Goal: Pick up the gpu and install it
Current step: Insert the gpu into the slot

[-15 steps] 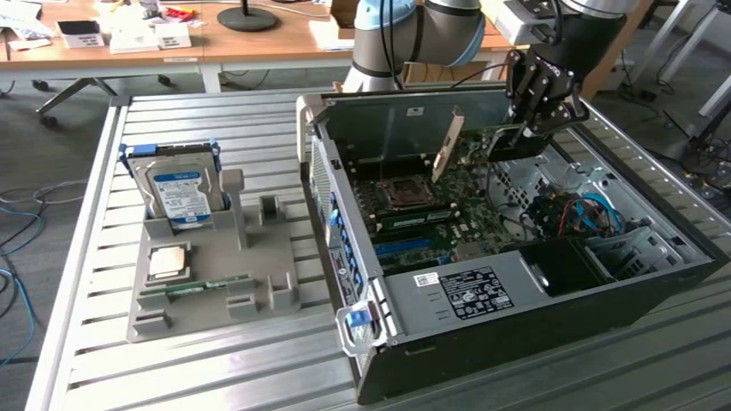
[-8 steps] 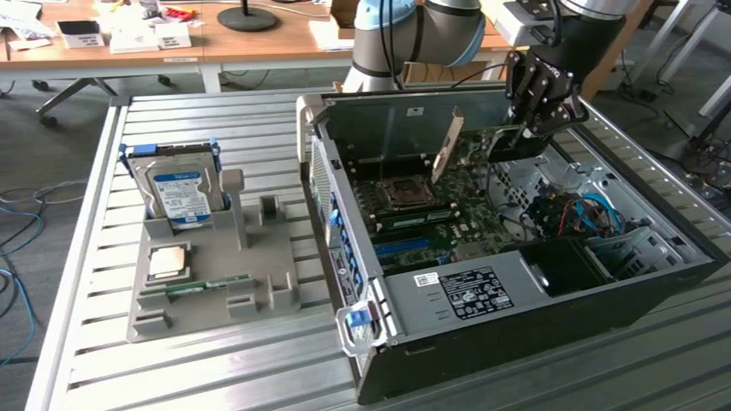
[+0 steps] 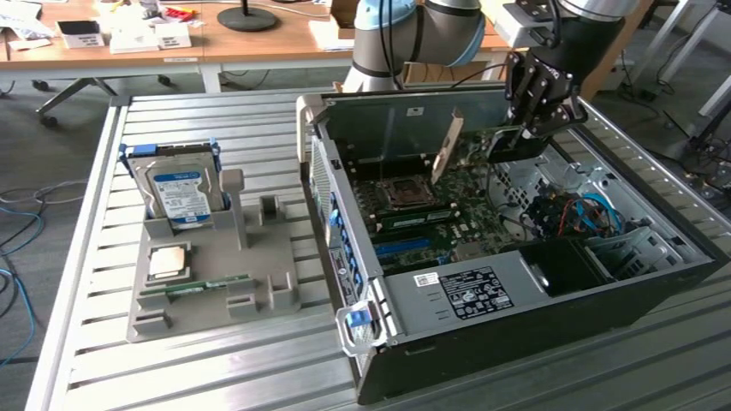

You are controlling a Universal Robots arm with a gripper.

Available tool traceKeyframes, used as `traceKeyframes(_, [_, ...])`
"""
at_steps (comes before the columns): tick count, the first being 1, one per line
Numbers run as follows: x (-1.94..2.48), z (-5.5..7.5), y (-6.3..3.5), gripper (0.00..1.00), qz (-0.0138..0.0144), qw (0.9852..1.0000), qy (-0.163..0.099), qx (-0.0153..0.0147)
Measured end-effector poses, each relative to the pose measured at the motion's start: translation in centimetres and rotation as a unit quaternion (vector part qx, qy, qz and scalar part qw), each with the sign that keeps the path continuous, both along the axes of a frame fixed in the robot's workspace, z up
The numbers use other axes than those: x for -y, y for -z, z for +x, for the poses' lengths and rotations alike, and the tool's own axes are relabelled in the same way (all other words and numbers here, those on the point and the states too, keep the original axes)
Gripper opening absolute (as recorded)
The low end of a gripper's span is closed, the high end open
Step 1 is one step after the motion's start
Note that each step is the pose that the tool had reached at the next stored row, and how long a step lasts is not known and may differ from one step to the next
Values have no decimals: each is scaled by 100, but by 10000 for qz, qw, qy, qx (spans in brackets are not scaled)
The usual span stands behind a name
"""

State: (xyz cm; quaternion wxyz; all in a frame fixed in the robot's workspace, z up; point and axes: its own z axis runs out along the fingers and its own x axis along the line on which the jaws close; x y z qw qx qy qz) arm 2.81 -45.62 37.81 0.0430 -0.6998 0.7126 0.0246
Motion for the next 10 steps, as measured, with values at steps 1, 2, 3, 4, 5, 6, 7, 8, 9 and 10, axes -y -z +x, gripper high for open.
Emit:
traceKeyframes(1, [0, 0, 10, 27, 0, 10000, 0, 0])
traceKeyframes(2, [0, 0, 18, 27, -1, 10000, 0, 0])
traceKeyframes(3, [0, 0, 19, 27, -1, 10000, 0, 0])
traceKeyframes(4, [0, 0, 19, 27, -1, 10000, 0, 0])
traceKeyframes(5, [0, 0, 19, 27, -2, 10000, 0, 0])
traceKeyframes(6, [0, 0, 19, 27, -1, 10000, 0, 0])
traceKeyframes(7, [0, -2, 20, 27, -1, 10000, 1, 0])
traceKeyframes(8, [0, -8, 20, 27, 0, 10000, 1, 0])
traceKeyframes(9, [0, -20, 21, 27, 0, 10000, 0, 1])
traceKeyframes(10, [0, -38, 22, 27, 1, 10000, 0, 2])
